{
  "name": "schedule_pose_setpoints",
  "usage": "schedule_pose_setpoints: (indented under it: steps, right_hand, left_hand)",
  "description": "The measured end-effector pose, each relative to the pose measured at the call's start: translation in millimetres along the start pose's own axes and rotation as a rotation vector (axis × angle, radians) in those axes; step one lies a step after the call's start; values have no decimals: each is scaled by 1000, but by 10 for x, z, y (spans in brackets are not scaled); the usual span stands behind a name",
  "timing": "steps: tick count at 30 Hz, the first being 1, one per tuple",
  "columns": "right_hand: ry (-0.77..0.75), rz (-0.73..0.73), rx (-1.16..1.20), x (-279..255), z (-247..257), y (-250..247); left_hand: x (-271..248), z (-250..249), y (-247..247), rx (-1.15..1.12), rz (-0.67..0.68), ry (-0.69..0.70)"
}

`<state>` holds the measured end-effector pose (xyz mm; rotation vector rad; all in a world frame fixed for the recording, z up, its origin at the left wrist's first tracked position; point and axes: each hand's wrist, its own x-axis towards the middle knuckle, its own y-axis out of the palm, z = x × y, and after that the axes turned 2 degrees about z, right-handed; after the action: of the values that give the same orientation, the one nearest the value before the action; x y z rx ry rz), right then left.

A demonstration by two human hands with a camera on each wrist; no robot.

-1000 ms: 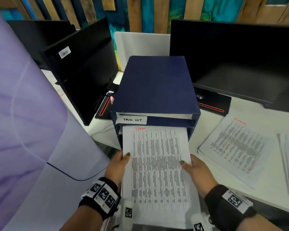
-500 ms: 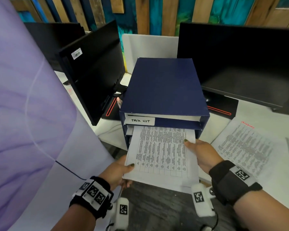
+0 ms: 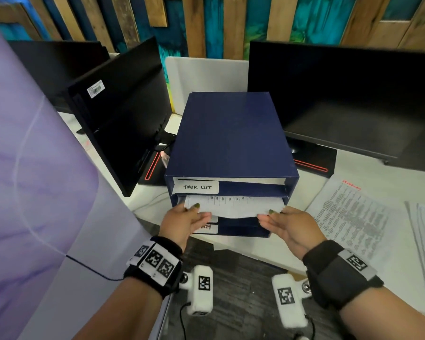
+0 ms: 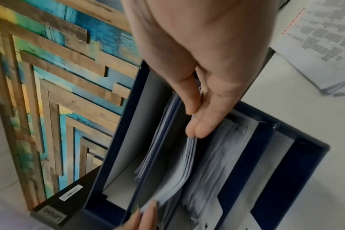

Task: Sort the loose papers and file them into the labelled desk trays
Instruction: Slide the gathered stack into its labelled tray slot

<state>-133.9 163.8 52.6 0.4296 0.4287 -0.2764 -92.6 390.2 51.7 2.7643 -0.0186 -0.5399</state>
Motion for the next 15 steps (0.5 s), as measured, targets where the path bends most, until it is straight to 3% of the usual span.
schedule_pose_setpoints:
  steps: [5, 11, 15]
  right_hand:
    - [-130, 33, -74, 26, -24, 197]
    - [-211, 42, -274, 207, -90, 323]
    - [-223, 71, -367, 237, -122, 283]
  left_hand:
    - [206, 99, 103, 75, -81, 85]
    - [412, 193, 154, 475, -197, 129]
    - [432, 175, 129, 724, -172, 180]
